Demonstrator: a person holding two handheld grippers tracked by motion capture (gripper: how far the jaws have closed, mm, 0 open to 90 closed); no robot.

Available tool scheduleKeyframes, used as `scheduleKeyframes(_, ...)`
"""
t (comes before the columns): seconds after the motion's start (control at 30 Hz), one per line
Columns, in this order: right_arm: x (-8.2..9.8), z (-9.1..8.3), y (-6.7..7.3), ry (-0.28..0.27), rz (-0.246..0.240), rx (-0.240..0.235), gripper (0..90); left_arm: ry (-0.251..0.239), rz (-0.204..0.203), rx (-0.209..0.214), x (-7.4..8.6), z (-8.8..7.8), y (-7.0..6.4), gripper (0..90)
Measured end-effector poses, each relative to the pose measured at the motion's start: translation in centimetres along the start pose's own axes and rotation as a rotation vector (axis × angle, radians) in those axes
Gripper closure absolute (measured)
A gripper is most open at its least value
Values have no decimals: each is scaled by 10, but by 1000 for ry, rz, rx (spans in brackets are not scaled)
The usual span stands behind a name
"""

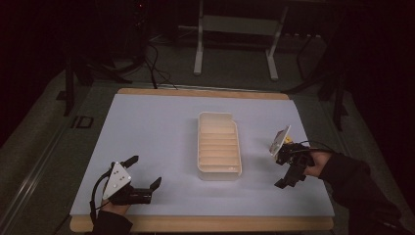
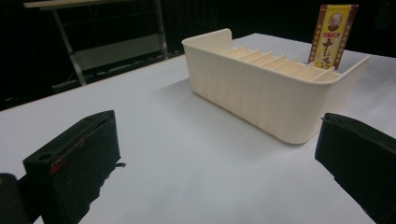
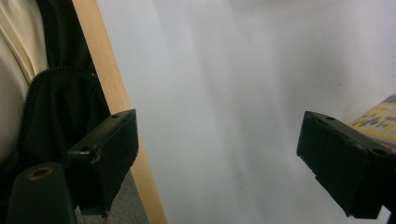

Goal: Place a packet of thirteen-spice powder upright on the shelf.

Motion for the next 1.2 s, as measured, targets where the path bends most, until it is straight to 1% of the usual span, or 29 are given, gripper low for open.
scheduleKeyframes(0.03,-1,-2,0,0,-13,4,127,4,3,-2,0,0,0,0)
scheduleKeyframes(0.1,-3,-6,-4,-2,-4,10,126,2,3,1,0,0,0,0)
scheduleKeyframes(0.17,-4,-11,-8,-4,2,40,126,1,4,0,0,0,-1,0)
scheduleKeyframes(0.3,-8,-23,-14,-8,-1,53,137,0,2,0,0,0,0,0)
scheduleKeyframes(0.47,-11,-41,-22,-35,-3,107,143,1,8,4,0,0,-1,0)
scheduleKeyframes(0.53,-11,-46,-26,-37,-1,134,142,0,8,7,0,0,-1,0)
scheduleKeyframes(0.6,-11,-51,-30,-36,18,144,142,1,8,6,0,0,-1,0)
scheduleKeyframes(0.63,-11,-52,-32,-35,20,151,142,1,9,5,0,0,-1,0)
scheduleKeyframes(0.67,-11,-54,-33,-29,28,166,142,1,9,5,0,0,-1,0)
scheduleKeyframes(0.7,-11,-54,-33,-29,28,166,142,1,9,5,0,0,-1,0)
scheduleKeyframes(0.73,-10,-57,-36,-33,49,166,135,3,9,5,0,0,-1,0)
scheduleKeyframes(0.77,-10,-57,-36,-33,49,166,135,3,9,5,0,0,-1,0)
scheduleKeyframes(0.8,-11,-59,-38,-35,63,169,135,3,10,6,0,0,-1,0)
scheduleKeyframes(0.87,-11,-61,-41,-35,73,189,135,3,10,6,0,0,-1,0)
scheduleKeyframes(0.93,-11,-63,-45,-47,89,210,135,4,10,5,0,0,-1,0)
scheduleKeyframes(1.0,-11,-65,-49,-59,111,226,135,4,9,6,0,0,-1,0)
scheduleKeyframes(1.03,-11,-67,-51,-60,134,232,135,3,10,6,0,1,-1,0)
scheduleKeyframes(1.07,-11,-67,-53,-63,144,236,135,3,10,6,0,0,-1,0)
scheduleKeyframes(1.13,-10,-68,-58,-60,163,259,136,4,10,7,0,1,-1,0)
scheduleKeyframes(1.2,-8,-68,-62,-57,197,260,136,4,9,7,0,0,-1,0)
Point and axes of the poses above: each handheld gripper's, and its own axes: z roughly forward along the jaws, x roughly out of its underside, y roughly to its left, the point moved 2 cm from there along z, roughly forward along the jaws, and after that the axes turned 9 degrees about -z, right-handed, at the moved point
